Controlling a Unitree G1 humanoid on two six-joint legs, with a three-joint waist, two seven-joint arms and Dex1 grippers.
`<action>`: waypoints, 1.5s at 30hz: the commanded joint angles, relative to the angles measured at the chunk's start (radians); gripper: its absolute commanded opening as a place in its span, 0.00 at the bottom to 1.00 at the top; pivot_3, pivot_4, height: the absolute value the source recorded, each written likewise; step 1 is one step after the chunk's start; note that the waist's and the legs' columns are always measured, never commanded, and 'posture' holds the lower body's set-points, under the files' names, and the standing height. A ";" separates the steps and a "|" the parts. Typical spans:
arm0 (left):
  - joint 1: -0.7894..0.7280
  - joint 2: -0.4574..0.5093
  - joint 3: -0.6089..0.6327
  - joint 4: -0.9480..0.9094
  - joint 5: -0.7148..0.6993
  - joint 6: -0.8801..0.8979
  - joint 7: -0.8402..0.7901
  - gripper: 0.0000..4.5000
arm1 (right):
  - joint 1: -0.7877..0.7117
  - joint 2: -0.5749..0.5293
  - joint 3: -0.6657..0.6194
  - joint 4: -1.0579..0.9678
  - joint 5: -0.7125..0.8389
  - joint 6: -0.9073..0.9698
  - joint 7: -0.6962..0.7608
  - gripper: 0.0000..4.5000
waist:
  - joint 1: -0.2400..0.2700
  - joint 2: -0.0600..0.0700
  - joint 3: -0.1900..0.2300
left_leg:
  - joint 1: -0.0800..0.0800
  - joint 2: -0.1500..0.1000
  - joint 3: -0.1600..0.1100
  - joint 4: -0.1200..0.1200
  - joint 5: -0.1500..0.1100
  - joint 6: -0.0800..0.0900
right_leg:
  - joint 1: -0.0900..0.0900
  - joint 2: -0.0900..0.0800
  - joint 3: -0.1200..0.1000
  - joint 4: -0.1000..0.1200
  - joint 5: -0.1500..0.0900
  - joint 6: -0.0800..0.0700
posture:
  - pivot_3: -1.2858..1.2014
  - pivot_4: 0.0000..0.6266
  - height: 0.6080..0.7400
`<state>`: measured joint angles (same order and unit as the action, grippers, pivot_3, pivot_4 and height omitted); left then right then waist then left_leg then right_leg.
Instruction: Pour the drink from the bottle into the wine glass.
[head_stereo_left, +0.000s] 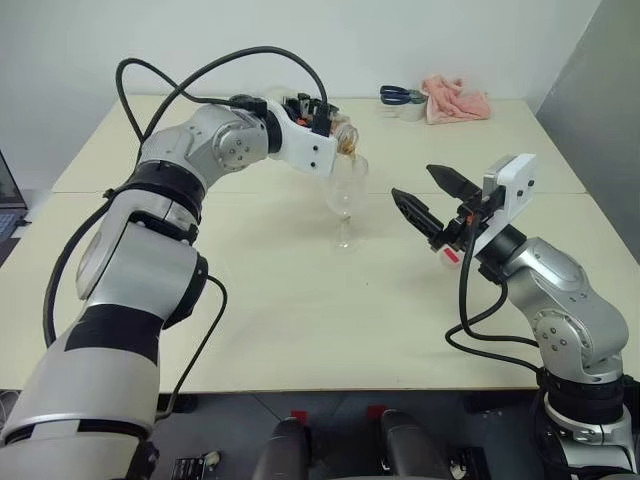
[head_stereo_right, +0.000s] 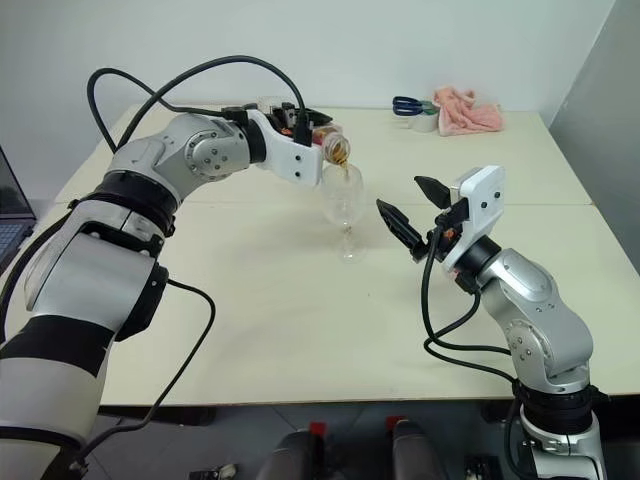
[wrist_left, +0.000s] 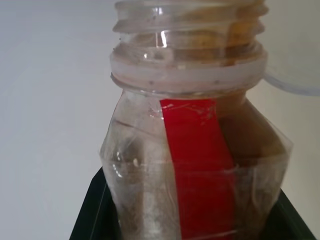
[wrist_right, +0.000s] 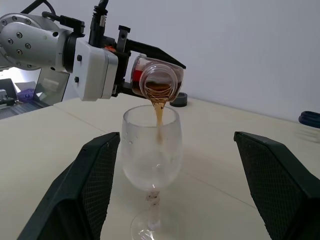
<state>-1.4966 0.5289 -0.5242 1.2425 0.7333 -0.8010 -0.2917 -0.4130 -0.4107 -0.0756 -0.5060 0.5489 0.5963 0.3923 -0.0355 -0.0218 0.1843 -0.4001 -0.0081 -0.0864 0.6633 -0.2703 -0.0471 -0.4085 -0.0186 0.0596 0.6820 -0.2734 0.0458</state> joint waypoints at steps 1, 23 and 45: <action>-0.052 0.022 0.002 -0.008 0.005 -0.012 0.033 0.38 | -0.011 0.003 -0.007 -0.033 0.000 -0.023 0.001 0.87 | 0.000 0.000 0.000 | 0.000 0.000 0.000 0.000 0.000 0.000 | 0.000 0.000 0.000 0.000 0.000 0.000 | 0.52 0.24 1.00; -0.073 0.046 -0.026 0.006 0.048 -0.009 0.073 0.38 | -0.010 0.008 0.001 -0.031 0.001 -0.025 0.009 0.87 | 0.000 0.000 0.000 | 0.000 0.000 0.000 0.000 0.000 0.000 | 0.000 0.000 0.000 0.001 0.000 0.000 | 0.52 0.24 1.00; -0.099 0.053 -0.065 0.017 0.104 -0.011 0.137 0.38 | -0.016 0.010 -0.003 -0.028 -0.006 -0.022 0.016 0.87 | 0.000 0.000 0.000 | 0.000 0.000 0.000 0.001 0.000 0.000 | 0.000 0.000 0.000 0.001 0.000 0.000 | 0.52 0.24 1.00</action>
<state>-1.5408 0.5642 -0.5950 1.2674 0.8415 -0.8122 -0.1780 -0.4131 -0.4052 -0.0720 -0.5058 0.5367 0.5954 0.4072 -0.0357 -0.0218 0.1842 -0.3999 -0.0081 -0.0863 0.6641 -0.2702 -0.0471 -0.4085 -0.0186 0.0597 0.6829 -0.2734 0.0457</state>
